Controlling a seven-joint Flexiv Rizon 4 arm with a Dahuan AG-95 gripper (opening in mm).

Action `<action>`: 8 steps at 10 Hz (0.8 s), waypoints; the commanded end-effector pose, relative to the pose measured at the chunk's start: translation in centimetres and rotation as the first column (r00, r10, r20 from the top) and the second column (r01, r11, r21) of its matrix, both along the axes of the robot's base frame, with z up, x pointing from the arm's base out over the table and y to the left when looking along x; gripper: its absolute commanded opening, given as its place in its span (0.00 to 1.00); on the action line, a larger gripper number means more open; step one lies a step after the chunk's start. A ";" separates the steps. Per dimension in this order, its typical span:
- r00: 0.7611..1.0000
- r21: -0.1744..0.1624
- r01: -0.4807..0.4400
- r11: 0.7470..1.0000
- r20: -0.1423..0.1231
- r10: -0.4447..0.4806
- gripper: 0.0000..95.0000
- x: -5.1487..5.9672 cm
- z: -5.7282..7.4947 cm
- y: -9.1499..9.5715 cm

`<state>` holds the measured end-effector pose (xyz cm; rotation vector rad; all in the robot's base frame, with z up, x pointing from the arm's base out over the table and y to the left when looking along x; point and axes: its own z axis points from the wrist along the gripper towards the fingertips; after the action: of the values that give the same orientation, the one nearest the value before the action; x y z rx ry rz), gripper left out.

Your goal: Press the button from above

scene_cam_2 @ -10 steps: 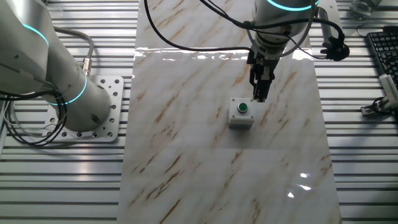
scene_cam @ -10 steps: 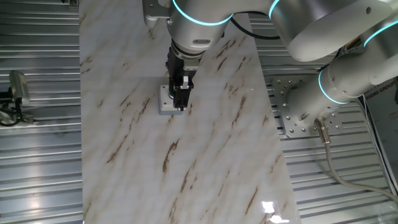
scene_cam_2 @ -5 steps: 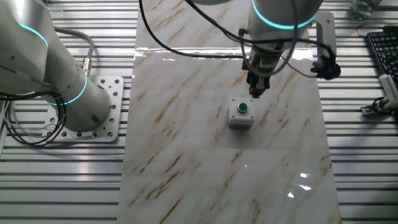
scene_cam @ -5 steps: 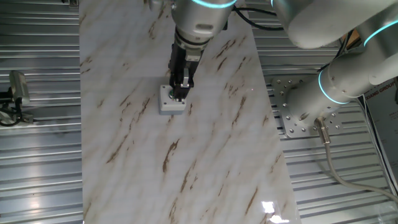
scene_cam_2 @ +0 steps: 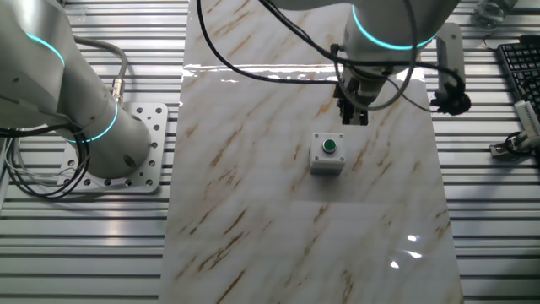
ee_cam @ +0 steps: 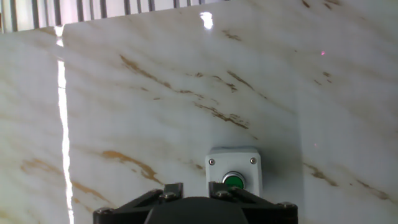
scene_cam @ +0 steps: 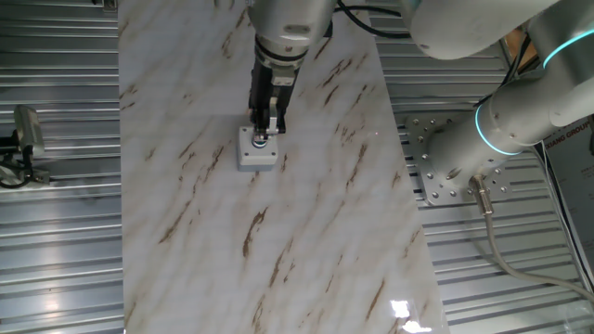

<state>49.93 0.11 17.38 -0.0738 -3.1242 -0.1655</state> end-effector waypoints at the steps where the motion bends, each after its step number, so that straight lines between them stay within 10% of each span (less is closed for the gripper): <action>1: 1.000 -0.041 0.014 0.999 -0.012 -0.014 0.00 0.0 0.0 0.0; 8: 1.000 -0.057 0.012 0.998 -0.022 -0.013 0.00 0.0 0.0 0.0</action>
<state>49.91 0.09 17.29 -0.0956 -3.1095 -0.0759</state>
